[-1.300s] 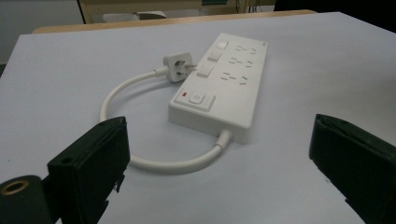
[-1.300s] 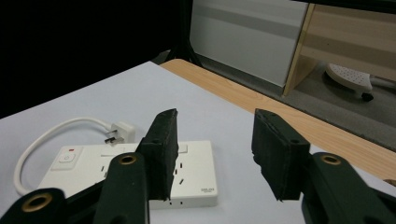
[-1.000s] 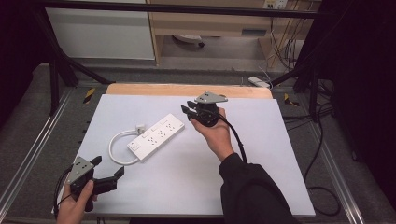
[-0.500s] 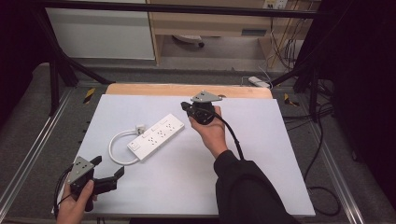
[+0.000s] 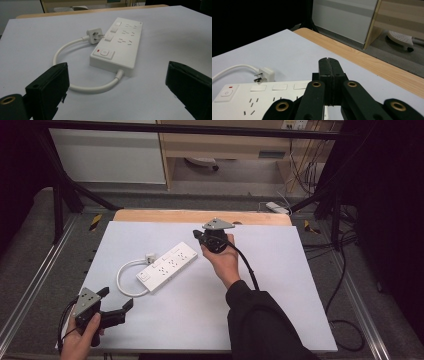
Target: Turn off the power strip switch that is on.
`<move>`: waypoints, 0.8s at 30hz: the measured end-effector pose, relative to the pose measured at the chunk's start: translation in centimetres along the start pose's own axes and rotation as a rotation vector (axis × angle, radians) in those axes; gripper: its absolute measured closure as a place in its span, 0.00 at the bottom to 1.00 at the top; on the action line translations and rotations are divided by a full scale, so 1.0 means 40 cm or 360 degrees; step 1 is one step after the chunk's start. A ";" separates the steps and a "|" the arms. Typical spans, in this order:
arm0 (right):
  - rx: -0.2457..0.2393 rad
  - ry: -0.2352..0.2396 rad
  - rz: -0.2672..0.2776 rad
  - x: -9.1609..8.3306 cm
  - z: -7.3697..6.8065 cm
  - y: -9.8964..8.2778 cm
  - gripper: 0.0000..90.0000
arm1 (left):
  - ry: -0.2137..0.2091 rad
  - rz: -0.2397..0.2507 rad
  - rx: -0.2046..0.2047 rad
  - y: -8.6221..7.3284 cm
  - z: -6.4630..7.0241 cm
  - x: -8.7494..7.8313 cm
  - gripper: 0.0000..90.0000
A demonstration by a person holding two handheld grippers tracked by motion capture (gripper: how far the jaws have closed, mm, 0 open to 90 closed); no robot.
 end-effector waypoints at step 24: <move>0.0039 0.0031 -0.0065 0.062 -0.011 -0.036 1.00 | -0.0008 -0.0007 0.0015 0.000 -0.001 0.000 0.06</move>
Point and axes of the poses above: each handheld gripper's, and its own axes: x roughly forward along the jaws, y roughly out of its top, z roughly to its right, the point moved 1 cm from there along x, roughly forward along the jaws, and after that the axes turned 2 degrees about x, right-handed, at the moved point
